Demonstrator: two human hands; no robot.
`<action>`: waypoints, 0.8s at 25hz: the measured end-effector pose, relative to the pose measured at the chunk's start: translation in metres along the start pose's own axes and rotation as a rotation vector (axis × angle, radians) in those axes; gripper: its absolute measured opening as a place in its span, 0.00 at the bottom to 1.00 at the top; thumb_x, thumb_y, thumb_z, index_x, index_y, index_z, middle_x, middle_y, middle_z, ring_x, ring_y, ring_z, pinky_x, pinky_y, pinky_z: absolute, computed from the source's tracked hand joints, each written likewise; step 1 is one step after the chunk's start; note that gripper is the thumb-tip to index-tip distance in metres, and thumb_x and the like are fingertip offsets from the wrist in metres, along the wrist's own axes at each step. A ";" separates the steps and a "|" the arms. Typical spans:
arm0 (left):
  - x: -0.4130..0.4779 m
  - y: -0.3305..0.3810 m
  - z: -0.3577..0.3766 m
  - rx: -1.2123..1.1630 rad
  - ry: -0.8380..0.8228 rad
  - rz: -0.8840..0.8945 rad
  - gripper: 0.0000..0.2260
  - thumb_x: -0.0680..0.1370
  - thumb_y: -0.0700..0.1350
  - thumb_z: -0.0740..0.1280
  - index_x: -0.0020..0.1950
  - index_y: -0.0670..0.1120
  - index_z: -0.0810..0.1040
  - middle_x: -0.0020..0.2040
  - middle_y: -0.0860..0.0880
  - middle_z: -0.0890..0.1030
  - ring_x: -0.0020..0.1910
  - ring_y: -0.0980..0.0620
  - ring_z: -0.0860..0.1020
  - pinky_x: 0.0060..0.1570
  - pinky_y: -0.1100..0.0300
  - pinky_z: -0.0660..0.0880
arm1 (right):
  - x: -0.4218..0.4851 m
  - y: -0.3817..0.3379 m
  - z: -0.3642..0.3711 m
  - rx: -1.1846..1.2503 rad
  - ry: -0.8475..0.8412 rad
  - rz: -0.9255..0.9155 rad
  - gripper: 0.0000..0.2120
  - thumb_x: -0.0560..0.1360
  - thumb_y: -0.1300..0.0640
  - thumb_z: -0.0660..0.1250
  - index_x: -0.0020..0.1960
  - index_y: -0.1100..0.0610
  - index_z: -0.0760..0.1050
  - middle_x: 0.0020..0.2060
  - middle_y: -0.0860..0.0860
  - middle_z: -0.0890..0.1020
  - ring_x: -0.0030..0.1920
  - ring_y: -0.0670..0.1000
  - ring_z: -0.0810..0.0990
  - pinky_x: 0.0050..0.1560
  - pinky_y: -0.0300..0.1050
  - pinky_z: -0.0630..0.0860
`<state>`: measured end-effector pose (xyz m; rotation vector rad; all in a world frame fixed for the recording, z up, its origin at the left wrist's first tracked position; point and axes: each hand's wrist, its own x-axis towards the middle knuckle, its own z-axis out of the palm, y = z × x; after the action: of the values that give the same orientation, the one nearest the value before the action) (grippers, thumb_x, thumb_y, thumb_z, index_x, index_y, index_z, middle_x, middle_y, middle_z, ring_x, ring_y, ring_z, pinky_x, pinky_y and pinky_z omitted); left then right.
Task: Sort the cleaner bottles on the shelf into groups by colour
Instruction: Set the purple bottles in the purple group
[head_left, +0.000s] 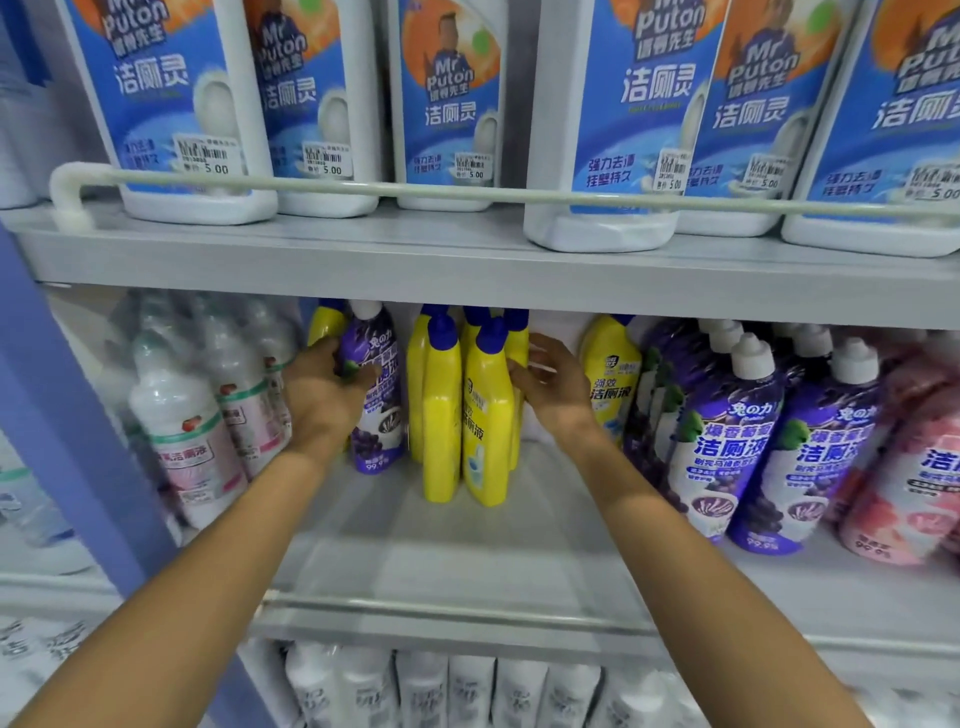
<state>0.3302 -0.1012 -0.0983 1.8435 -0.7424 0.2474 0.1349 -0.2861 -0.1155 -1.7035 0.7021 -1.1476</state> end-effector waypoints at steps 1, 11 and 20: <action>-0.005 -0.001 -0.010 -0.087 -0.038 -0.018 0.13 0.69 0.46 0.79 0.50 0.42 0.83 0.44 0.41 0.85 0.41 0.43 0.82 0.42 0.56 0.76 | 0.000 0.000 0.002 0.009 0.003 0.019 0.22 0.74 0.57 0.77 0.66 0.57 0.76 0.50 0.46 0.82 0.47 0.37 0.81 0.46 0.33 0.80; -0.061 -0.002 -0.079 -0.506 -0.519 -0.046 0.16 0.73 0.37 0.76 0.59 0.49 0.82 0.51 0.52 0.87 0.51 0.53 0.83 0.49 0.61 0.80 | -0.085 -0.020 -0.020 0.270 0.003 0.229 0.20 0.76 0.62 0.74 0.66 0.62 0.75 0.58 0.56 0.83 0.54 0.52 0.84 0.48 0.46 0.84; -0.108 0.005 -0.057 -0.529 -0.653 0.076 0.23 0.71 0.37 0.78 0.65 0.42 0.76 0.57 0.47 0.85 0.53 0.55 0.83 0.53 0.61 0.80 | -0.179 -0.022 0.018 0.208 -0.257 0.194 0.25 0.72 0.66 0.77 0.67 0.63 0.74 0.60 0.61 0.83 0.59 0.60 0.83 0.56 0.51 0.83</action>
<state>0.2519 -0.0112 -0.1257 1.3756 -1.1902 -0.4917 0.0788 -0.1209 -0.1661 -1.5356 0.5531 -0.8191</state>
